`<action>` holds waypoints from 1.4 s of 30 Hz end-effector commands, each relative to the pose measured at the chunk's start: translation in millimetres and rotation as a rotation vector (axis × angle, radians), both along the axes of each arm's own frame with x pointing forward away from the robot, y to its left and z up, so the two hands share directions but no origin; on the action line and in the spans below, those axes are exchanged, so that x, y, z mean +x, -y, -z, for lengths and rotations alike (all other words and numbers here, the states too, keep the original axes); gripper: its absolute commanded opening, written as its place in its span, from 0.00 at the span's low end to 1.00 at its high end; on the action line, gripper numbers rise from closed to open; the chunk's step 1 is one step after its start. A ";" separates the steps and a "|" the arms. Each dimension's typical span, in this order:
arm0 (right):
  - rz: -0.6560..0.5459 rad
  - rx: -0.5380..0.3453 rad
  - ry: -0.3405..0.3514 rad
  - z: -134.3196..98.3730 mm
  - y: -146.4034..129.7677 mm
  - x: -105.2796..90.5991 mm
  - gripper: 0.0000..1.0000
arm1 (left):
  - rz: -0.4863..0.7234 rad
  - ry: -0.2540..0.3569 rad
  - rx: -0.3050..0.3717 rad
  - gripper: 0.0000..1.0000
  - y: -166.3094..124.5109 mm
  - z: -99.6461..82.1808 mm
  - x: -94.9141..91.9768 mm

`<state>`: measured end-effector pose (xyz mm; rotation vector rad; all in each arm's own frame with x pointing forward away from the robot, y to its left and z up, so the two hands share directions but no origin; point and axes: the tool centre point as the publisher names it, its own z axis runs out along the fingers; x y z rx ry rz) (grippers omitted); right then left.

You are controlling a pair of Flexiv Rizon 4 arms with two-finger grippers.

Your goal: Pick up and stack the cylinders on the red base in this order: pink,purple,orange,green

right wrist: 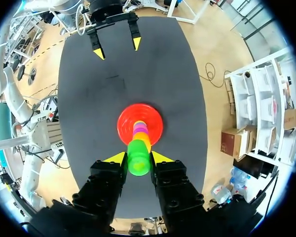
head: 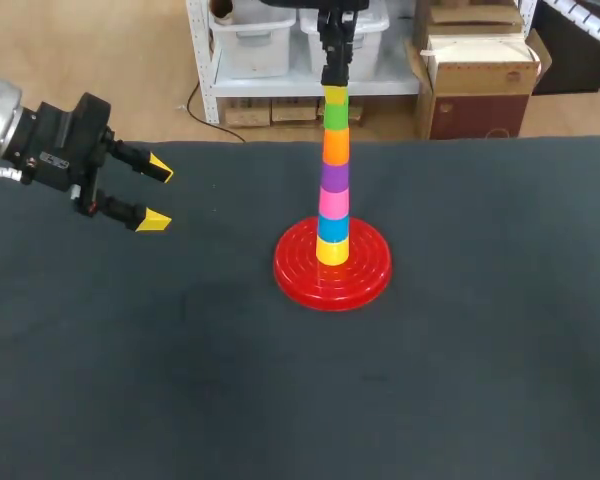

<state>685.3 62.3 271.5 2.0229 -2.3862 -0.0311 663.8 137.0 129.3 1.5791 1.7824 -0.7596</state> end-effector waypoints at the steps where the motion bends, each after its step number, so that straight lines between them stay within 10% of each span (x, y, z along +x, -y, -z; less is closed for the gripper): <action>1: -0.005 0.002 0.003 7.2 -0.6 -0.7 0.00 | -0.002 0.004 -0.002 1.00 -0.5 0.6 -1.5; 36: -0.001 -0.006 0.046 6.9 -5.3 11.5 0.00 | -0.002 0.004 -0.002 1.00 -0.5 0.6 -1.5; 42: 0.007 0.013 -0.039 14.6 -1.5 13.0 0.00 | -0.002 0.004 -0.002 1.00 -0.5 0.6 -1.5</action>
